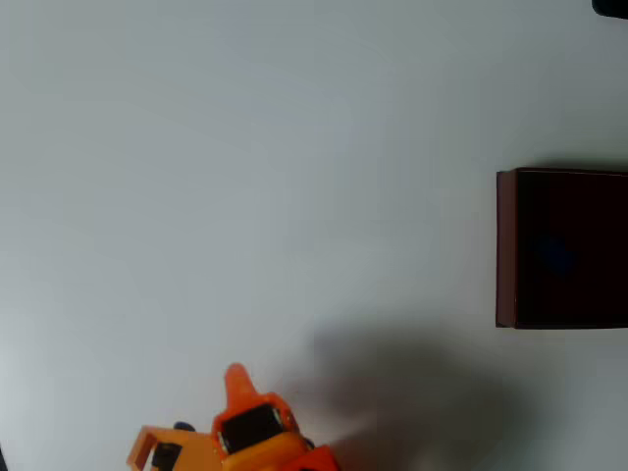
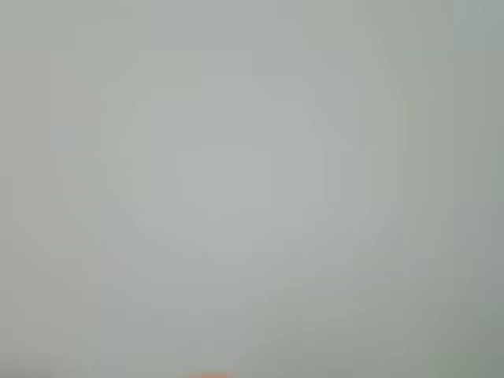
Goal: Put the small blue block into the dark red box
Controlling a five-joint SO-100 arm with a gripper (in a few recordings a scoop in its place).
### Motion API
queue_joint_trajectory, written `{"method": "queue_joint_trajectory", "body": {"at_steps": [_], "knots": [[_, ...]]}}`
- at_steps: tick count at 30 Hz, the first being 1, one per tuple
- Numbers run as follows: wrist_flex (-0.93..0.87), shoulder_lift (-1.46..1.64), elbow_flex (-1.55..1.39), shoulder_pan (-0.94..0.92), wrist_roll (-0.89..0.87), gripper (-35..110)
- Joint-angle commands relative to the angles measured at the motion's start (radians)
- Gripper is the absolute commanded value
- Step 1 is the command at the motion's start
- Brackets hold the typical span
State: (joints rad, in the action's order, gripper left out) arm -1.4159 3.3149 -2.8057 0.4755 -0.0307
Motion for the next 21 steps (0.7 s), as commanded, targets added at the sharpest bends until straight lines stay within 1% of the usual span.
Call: {"method": "queue_joint_trajectory", "body": {"at_steps": [1,7,21], "knots": [[0.028,0.043,-0.069,0.051,0.008,0],[0.064,0.044,-0.189,0.080,-0.002,0],[0.066,0.044,-0.201,0.083,0.008,0]]}}
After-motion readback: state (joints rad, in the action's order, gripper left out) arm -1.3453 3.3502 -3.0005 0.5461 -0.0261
